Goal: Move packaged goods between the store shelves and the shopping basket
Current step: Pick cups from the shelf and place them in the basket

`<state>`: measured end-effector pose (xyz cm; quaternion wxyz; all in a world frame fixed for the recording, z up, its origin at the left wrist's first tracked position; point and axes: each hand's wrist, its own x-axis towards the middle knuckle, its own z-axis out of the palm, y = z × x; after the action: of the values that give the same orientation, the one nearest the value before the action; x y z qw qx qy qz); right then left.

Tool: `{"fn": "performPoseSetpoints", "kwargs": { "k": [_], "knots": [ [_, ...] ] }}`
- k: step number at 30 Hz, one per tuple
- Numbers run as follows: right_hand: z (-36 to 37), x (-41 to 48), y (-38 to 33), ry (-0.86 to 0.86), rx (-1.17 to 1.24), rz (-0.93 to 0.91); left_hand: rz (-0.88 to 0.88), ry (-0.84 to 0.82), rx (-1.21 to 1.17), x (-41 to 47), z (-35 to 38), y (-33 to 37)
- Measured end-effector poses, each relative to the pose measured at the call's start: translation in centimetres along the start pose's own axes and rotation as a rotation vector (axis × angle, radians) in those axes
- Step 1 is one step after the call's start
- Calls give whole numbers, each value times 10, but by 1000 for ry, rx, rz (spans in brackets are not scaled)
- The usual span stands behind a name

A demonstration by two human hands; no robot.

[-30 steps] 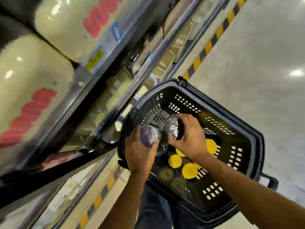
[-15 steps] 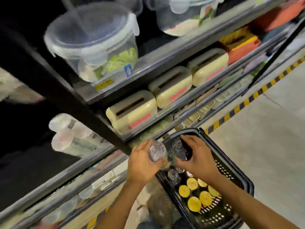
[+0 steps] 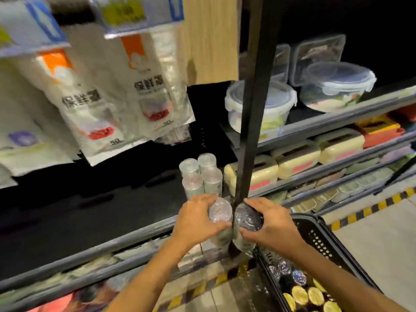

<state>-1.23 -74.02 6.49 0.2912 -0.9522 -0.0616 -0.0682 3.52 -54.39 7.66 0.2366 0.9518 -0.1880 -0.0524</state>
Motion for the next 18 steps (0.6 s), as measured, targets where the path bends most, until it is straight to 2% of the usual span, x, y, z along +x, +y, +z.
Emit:
{"fn": "performPoseSetpoints", "kwargs": {
  "k": [2,8,18],
  "knots": [
    [5,4,-29,-39,44,-14,4,20,6,-9,-26,-15],
    [11,29,-83,-16,105,-98,-15,157,-33,-17,-99,-45],
    [2,76,-108,-19,141,-109,-49,333,-54,52,-170,-41]
  ]
}}
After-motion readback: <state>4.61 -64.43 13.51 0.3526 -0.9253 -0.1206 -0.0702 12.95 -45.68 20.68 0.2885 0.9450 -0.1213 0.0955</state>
